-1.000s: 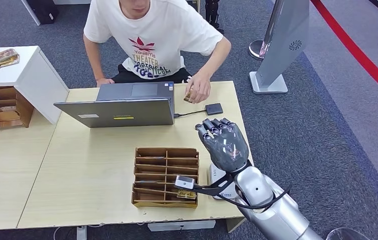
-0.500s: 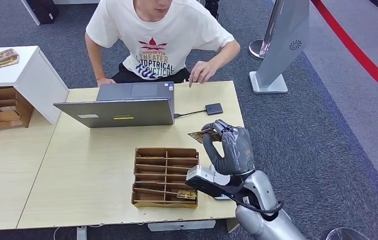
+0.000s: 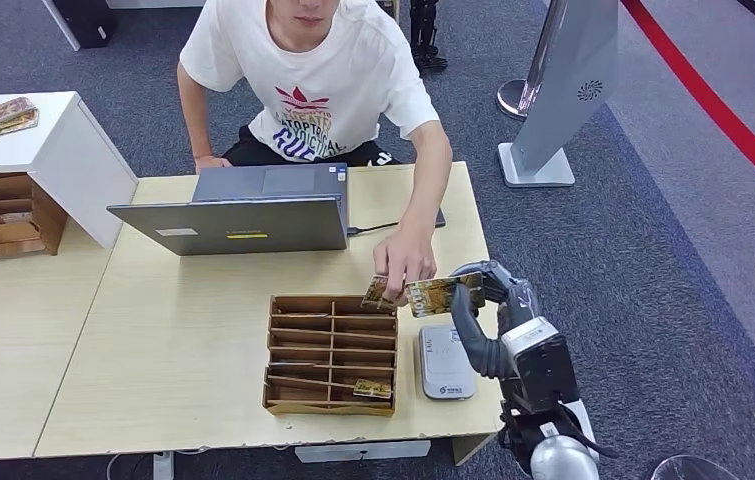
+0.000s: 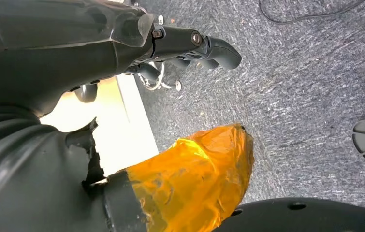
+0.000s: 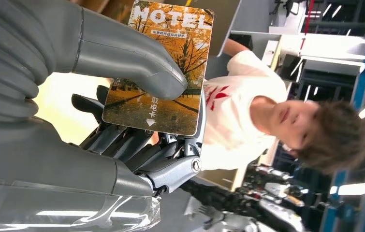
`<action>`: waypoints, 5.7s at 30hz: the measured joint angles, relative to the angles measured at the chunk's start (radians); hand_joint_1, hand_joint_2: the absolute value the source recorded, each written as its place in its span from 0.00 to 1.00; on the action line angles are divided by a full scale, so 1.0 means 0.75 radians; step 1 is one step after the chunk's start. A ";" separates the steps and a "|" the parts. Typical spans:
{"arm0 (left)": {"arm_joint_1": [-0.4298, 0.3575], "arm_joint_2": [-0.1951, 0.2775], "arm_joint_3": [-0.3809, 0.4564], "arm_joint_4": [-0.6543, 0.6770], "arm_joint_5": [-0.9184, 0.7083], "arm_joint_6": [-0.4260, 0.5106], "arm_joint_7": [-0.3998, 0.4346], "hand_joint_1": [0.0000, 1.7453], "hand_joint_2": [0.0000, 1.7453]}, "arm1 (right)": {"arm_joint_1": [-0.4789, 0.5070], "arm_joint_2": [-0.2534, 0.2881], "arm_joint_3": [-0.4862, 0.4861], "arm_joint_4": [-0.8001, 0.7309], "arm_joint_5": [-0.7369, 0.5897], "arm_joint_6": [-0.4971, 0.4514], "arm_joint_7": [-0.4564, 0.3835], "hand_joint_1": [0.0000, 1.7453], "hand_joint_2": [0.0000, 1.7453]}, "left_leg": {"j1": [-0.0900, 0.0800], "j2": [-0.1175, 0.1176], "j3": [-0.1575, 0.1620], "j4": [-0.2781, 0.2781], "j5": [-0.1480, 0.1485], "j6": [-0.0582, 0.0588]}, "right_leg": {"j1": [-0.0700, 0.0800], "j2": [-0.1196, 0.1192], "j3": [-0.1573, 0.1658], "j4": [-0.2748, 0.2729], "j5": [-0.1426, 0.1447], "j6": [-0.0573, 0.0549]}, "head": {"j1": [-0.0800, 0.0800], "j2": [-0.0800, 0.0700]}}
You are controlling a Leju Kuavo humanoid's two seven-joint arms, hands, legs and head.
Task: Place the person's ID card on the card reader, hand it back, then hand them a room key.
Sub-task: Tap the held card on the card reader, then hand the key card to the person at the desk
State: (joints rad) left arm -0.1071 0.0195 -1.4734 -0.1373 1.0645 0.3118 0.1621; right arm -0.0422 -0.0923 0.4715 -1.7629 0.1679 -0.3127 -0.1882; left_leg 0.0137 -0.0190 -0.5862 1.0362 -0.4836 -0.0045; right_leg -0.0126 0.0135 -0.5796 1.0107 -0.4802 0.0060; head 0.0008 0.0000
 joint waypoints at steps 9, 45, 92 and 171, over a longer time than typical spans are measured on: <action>0.002 0.000 0.008 0.000 0.017 0.007 0.000 0.00 0.00 | 0.160 -0.049 -0.111 -0.022 0.012 0.035 0.044 1.00 1.00 | 0.000 0.000 0.000 0.000 0.000 0.000 | 0.000 0.000 0.000 0.000 0.000 0.000 | 0.000 0.000; -0.008 0.022 -0.005 0.000 -0.009 0.009 -0.046 0.00 0.00 | -0.134 0.002 -0.046 0.662 0.087 0.190 0.207 1.00 1.00 | 0.000 0.000 0.000 0.000 0.000 0.000 | 0.000 0.000 0.001 0.001 0.000 0.000 | 0.000 0.000; -0.006 0.021 -0.006 0.000 0.023 0.012 -0.042 0.00 0.00 | -0.174 -0.003 -0.069 0.820 0.162 0.231 0.233 1.00 1.00 | 0.000 0.001 0.002 0.000 0.001 0.000 | 0.000 0.001 0.002 0.001 0.001 0.000 | 0.000 0.000; -0.007 0.019 -0.018 0.000 0.092 0.015 -0.055 0.00 0.00 | -0.143 0.000 -0.172 0.861 0.151 0.234 0.230 1.00 1.00 | 0.000 0.001 0.003 0.000 0.000 0.000 | 0.000 0.001 0.002 0.000 0.001 0.000 | 0.000 0.000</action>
State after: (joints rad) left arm -0.1120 0.0336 -1.4868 -0.1373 1.1338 0.3227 0.1206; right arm -0.1493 -0.0919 0.3422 -1.1169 0.2809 -0.1372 -0.0156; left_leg 0.0138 -0.0180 -0.5841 1.0363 -0.4832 -0.0046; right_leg -0.0126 0.0143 -0.5779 1.0111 -0.4796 0.0059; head 0.0008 0.0000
